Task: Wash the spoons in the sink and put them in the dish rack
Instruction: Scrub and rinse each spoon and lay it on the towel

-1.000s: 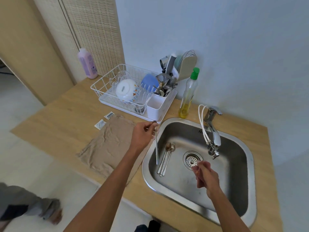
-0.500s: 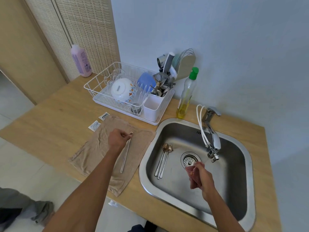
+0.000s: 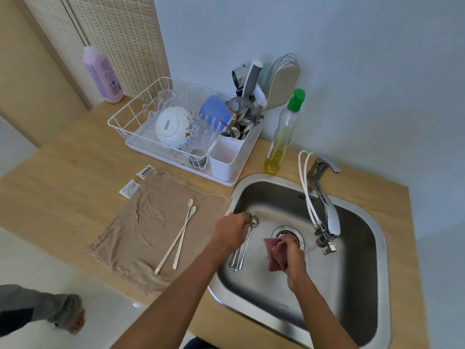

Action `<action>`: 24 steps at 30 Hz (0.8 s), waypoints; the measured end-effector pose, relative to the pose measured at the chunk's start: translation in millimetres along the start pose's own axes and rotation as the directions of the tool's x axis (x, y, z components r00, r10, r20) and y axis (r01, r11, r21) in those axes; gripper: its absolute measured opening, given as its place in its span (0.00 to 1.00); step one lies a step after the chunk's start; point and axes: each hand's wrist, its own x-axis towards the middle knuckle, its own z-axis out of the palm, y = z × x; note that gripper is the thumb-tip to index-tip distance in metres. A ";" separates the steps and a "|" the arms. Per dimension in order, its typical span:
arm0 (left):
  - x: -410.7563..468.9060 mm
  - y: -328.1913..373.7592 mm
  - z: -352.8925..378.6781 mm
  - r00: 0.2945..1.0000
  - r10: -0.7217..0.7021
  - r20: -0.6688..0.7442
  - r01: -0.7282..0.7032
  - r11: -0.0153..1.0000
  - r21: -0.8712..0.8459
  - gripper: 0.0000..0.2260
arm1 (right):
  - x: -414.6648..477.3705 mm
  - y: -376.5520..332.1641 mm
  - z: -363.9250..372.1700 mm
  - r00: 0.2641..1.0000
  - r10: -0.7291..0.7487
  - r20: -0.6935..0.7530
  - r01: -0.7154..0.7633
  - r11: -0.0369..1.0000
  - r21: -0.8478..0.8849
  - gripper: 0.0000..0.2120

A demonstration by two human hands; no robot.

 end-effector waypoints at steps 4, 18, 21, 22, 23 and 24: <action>8.1 7.4 39.8 0.966 -0.102 0.239 0.048 0.974 0.221 0.12 | -9.1 -4.0 5.3 0.999 0.049 -0.019 -0.048 0.999 0.024 0.12; 38.0 -4.3 107.7 0.923 -0.235 0.305 0.127 0.934 0.334 0.13 | 30.8 9.4 13.3 0.989 0.142 -0.041 -0.142 0.990 -0.003 0.10; 38.9 -3.7 109.5 0.925 -0.254 0.283 0.162 0.937 0.310 0.13 | 30.6 10.8 12.5 0.988 0.150 -0.045 -0.150 0.989 0.005 0.09; 39.3 -3.7 110.1 0.926 -0.259 0.276 0.175 0.939 0.295 0.13 | 30.8 11.7 12.0 0.988 0.148 -0.045 -0.147 0.989 0.009 0.09; 39.6 -3.0 109.8 0.924 -0.272 0.269 0.197 0.941 0.276 0.13 | 31.6 13.3 11.4 0.988 0.149 -0.041 -0.148 0.989 0.011 0.10; 39.8 -1.6 108.4 0.920 -0.288 0.264 0.221 0.941 0.258 0.13 | 32.0 14.5 11.2 0.987 0.153 -0.040 -0.153 0.988 0.010 0.11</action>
